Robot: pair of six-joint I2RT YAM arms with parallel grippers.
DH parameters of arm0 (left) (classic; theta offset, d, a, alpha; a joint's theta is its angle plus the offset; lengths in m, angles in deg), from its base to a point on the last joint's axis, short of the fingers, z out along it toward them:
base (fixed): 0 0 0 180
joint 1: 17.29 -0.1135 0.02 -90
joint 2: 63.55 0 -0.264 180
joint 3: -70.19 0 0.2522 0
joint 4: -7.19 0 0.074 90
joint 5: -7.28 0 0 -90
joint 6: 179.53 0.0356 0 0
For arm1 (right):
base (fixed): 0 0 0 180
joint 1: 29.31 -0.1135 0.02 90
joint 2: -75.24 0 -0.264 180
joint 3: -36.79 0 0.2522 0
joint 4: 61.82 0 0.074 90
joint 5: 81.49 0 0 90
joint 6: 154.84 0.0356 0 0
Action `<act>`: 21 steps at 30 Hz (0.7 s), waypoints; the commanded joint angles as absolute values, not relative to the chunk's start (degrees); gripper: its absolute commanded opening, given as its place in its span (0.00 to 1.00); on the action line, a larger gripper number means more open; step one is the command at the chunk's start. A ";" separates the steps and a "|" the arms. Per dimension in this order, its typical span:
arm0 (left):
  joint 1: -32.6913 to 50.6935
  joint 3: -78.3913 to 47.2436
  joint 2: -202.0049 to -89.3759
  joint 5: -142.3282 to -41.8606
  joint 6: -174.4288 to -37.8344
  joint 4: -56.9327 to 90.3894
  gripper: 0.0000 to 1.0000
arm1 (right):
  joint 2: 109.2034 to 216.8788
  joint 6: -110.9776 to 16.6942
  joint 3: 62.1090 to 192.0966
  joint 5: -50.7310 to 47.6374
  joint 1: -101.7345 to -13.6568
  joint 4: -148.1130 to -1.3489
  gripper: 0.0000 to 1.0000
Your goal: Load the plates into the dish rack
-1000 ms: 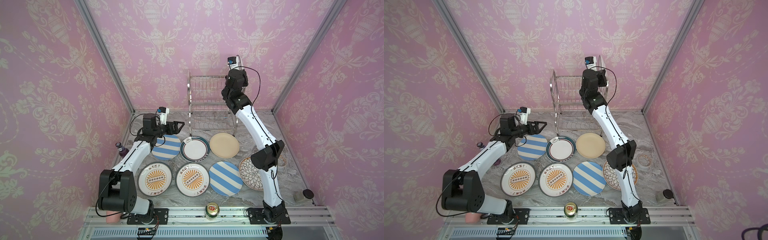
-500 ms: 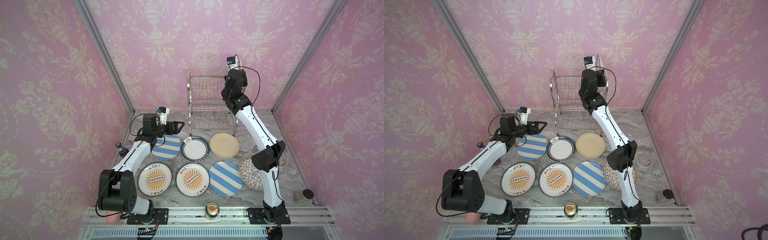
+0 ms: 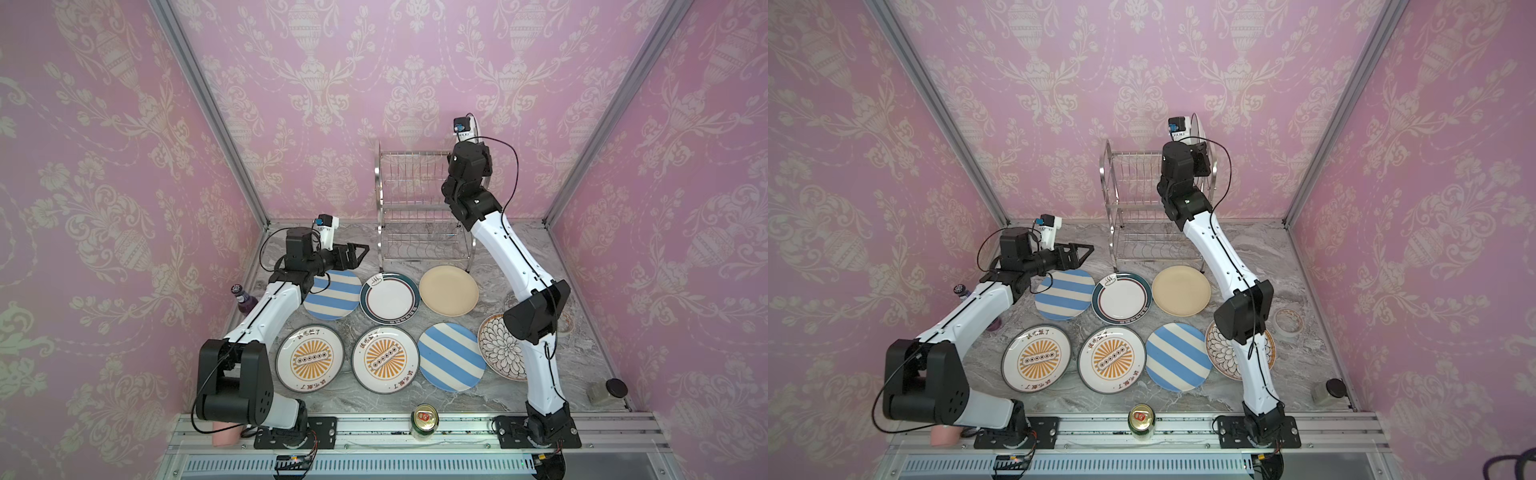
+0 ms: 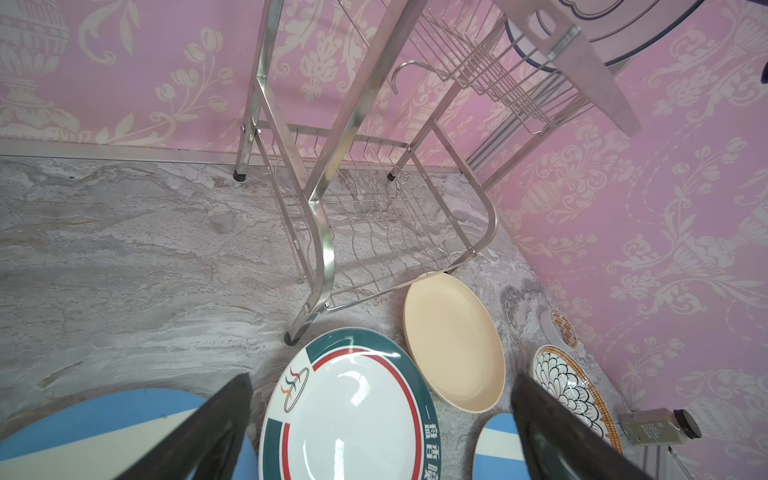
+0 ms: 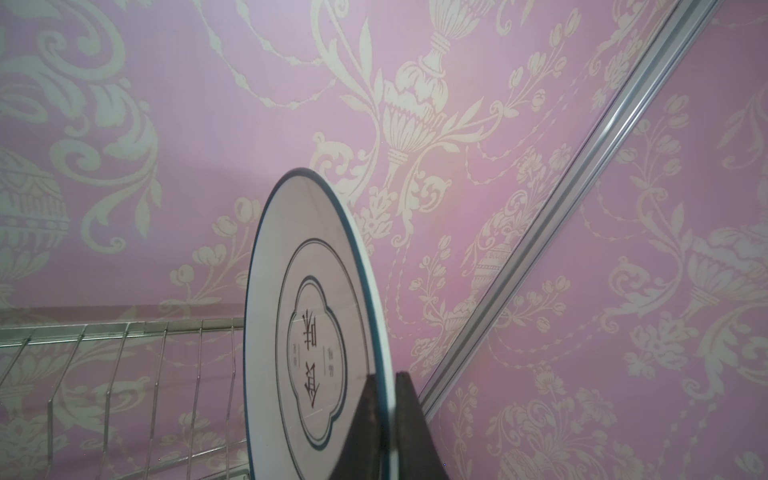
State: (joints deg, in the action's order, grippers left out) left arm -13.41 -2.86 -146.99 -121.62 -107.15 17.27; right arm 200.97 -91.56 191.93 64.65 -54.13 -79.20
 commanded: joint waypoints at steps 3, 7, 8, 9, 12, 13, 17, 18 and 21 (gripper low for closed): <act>-13.95 -3.60 -146.10 -122.45 -105.40 18.24 0.99 | 199.70 -88.92 191.54 64.37 -53.10 -78.06 0.00; -13.95 -3.58 -146.14 -122.46 -105.27 18.32 0.99 | 199.13 -88.32 189.86 63.87 -52.85 -78.31 0.00; -13.95 -3.52 -146.16 -122.45 -105.28 18.34 0.99 | 198.85 -88.07 189.21 63.56 -52.76 -78.09 0.00; -13.95 -3.51 -146.14 -122.36 -105.20 18.29 0.99 | 198.60 -87.92 188.45 63.48 -52.73 -77.97 0.00; -13.95 -3.46 -146.07 -122.36 -105.10 18.57 0.99 | 198.39 -87.65 187.34 63.16 -52.54 -77.73 0.00; -13.95 -3.51 -146.00 -122.32 -105.01 18.71 0.99 | 198.43 -87.52 187.28 63.09 -52.51 -77.99 0.00; -13.95 -3.47 -145.98 -122.24 -105.00 18.85 0.99 | 198.47 -87.72 187.27 63.00 -52.25 -78.29 0.05; -13.97 -3.44 -145.99 -122.30 -105.03 18.79 0.99 | 198.38 -87.80 187.39 63.09 -52.25 -78.40 0.05; -13.97 -3.33 -145.90 -122.24 -105.00 18.71 0.99 | 198.09 -88.50 187.53 63.05 -52.16 -78.47 0.08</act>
